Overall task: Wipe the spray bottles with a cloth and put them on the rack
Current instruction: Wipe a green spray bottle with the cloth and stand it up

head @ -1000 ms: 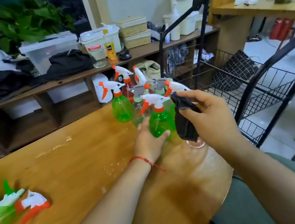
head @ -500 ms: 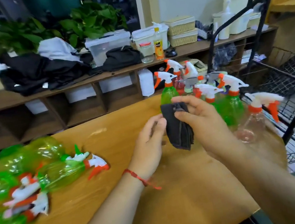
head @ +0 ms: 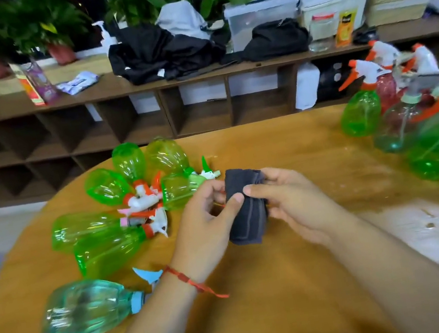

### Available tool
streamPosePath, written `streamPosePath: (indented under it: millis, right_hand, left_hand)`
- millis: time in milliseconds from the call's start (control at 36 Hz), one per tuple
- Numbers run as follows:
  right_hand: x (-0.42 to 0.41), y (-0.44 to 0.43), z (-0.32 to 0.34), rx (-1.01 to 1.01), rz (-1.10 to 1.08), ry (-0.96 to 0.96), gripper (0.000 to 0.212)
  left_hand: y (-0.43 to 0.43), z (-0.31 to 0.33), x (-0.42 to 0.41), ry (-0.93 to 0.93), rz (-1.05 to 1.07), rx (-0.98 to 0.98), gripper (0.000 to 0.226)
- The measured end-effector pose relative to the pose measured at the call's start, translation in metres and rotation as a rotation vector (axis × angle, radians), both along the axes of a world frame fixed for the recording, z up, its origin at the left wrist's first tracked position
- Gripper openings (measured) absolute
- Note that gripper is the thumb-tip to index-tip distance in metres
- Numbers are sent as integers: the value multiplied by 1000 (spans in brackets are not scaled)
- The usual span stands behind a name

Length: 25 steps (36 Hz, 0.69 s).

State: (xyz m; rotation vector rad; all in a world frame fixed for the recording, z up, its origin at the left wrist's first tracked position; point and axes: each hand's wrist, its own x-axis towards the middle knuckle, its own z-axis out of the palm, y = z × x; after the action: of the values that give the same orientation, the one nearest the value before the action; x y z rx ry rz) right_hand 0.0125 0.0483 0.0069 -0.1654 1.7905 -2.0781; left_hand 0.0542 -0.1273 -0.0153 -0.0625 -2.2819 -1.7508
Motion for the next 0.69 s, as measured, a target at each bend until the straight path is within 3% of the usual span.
streamPosePath:
  millis: [167,222,333,444,694]
  right_hand:
    - [-22,2,-6,-10,-26,-13,24]
    - [-32,8,-6,-36,-36,1,24]
    - [-47,22,-5,-134,-71,32,27]
    - [-59,30,-12,-184,-113,27,29]
    - [-61,49,-25,-265,-137,9,31]
  left_hand:
    - [-25,-8,-6,-59,37,-273,16]
    - [-43,-8,-14,-16,103,-509,24]
    - [-73,8,-36,73,129,-1007,61]
    - [-83,29,-66,-164,17,-1425,91]
    - [-76,41,-95,-405,-104,-1557,90]
